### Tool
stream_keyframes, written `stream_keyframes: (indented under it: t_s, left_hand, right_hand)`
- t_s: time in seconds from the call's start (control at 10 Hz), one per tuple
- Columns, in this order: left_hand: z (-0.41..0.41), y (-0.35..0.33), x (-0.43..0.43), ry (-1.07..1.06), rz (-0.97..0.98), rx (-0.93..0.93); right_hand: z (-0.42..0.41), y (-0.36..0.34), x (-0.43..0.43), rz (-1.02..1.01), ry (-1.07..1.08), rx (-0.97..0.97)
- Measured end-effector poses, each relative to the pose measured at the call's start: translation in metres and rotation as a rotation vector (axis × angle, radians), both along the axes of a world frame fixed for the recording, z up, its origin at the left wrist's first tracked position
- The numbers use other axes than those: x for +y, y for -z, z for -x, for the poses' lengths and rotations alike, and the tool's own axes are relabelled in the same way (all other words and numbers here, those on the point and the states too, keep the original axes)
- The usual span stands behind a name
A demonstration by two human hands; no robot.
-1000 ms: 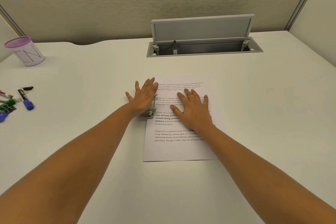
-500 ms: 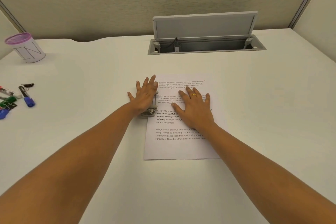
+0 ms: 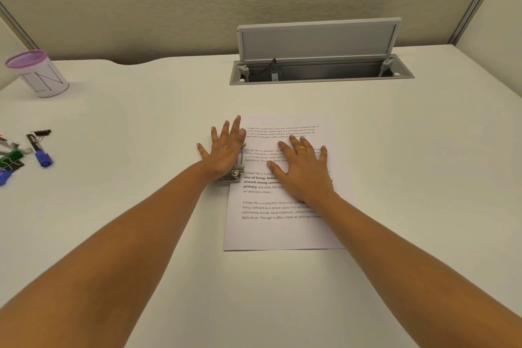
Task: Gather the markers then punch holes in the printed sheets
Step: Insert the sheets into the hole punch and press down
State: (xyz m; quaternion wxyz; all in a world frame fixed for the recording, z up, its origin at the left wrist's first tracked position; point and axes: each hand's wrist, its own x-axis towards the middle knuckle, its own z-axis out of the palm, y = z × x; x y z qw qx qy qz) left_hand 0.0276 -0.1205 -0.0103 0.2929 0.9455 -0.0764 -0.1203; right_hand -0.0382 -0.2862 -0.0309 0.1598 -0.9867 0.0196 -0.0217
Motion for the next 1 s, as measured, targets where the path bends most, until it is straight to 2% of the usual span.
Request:
stream_keyframes:
  t_s: [0.7,0.8,1.0]
  left_hand:
    - [0.004,-0.001,-0.002,-0.01,-0.028,-0.043]
    - [0.004,-0.003,-0.002,0.011,-0.086,-0.049]
    - [0.004,-0.011,-0.004,0.073,-0.322,-0.094]
  right_hand:
    - [0.002,-0.001,0.001,0.0,0.003,-0.013]
    - [0.002,-0.002,0.001,-0.003,0.003,-0.01]
    - [0.001,-0.001,0.001,0.001,0.003,-0.013]
